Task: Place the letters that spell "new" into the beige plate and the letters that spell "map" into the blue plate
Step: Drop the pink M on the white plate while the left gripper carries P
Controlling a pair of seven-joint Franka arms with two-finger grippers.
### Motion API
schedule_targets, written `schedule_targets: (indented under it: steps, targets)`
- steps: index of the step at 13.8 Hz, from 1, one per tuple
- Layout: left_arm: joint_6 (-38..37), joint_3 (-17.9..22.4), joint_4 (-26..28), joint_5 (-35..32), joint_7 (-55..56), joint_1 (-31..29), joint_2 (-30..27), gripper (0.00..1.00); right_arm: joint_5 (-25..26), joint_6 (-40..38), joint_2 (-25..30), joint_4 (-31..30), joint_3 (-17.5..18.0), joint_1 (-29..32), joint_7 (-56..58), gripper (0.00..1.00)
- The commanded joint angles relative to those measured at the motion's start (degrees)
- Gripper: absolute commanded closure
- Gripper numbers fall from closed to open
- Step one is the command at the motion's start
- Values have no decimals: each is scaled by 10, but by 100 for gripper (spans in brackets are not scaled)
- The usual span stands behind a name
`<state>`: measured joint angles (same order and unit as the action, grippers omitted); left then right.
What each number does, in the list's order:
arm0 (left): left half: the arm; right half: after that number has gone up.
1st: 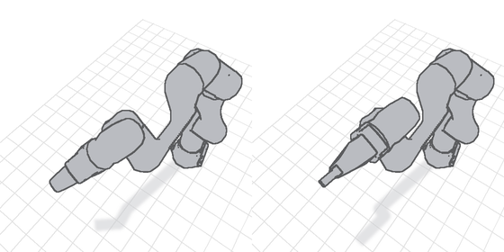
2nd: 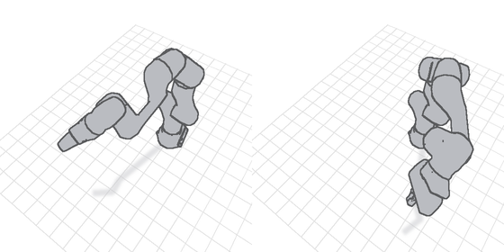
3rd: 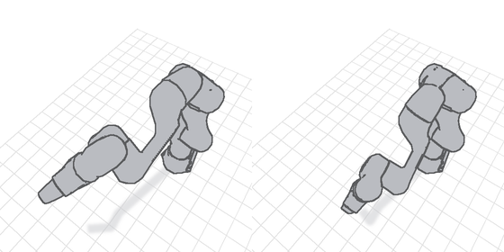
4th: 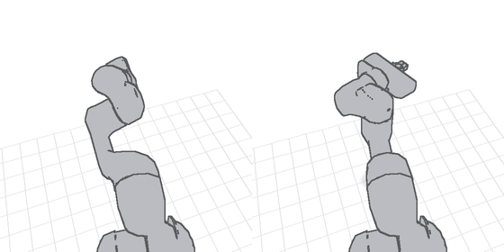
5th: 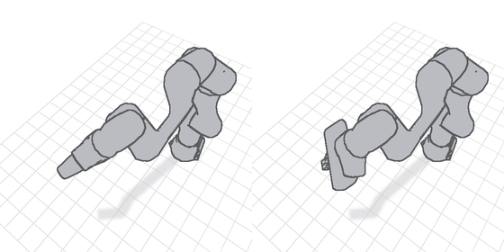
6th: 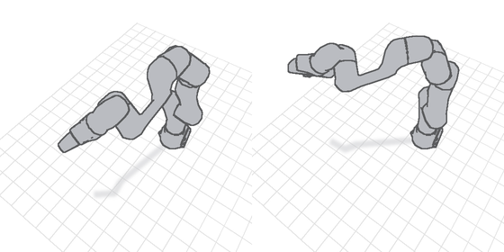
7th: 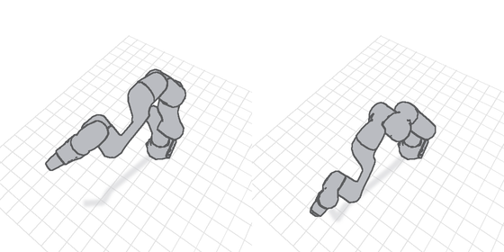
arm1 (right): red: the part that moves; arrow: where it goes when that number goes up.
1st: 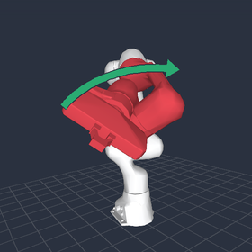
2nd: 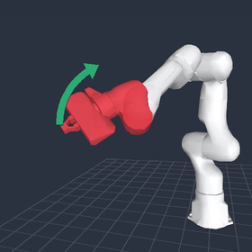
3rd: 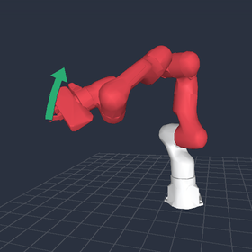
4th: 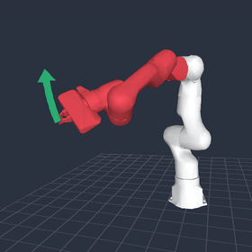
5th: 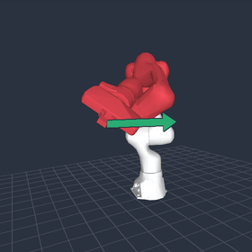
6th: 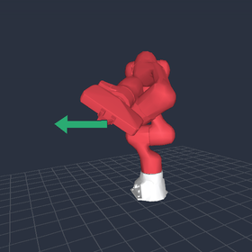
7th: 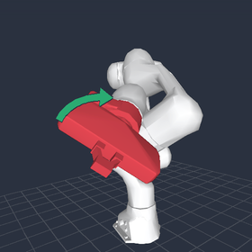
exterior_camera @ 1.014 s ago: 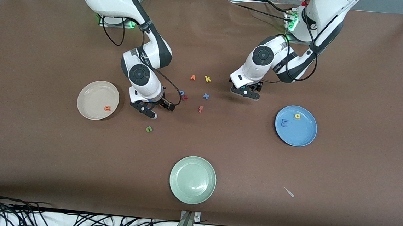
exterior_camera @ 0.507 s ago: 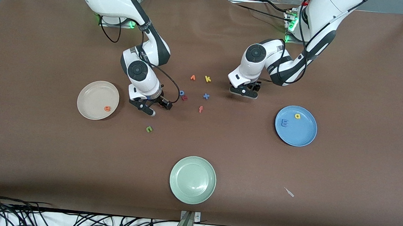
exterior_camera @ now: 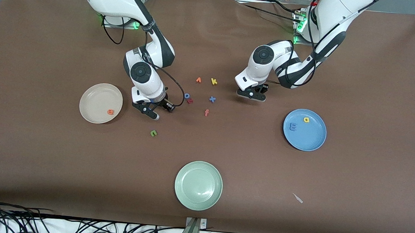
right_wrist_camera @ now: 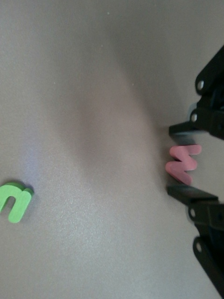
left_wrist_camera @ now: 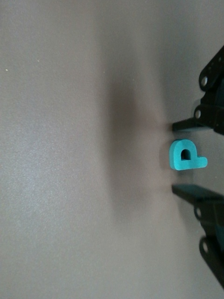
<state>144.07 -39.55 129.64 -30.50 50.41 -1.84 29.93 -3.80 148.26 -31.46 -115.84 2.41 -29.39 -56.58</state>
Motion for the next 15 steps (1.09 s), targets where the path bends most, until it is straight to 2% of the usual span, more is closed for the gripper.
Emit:
schedule_targets:
  steps: [1,3,5,7,8,12,15]
  targets:
    - [2,-2,4,-20,18,-3,0,73,-6,9,11,-14,1,0,-3,63]
    - [-2,-3,1,-20,14,-7,-5,81,-6,8,7,-13,0,-1,-1,71]
    - [-7,-3,-4,-20,4,-20,-20,83,-6,-5,9,0,0,2,2,78]
    - [-15,-4,-5,-20,-28,-42,-37,84,-6,-67,14,28,-3,4,8,80]
    - [-42,-5,-14,-12,-63,-59,-46,84,-6,-103,25,41,-7,4,14,80]
    - [-120,-58,-61,14,-202,-149,-48,84,-6,-209,79,39,-80,4,158,80]
    - [-141,-63,-92,22,-339,-202,-45,83,-7,-232,102,17,-144,5,284,80]
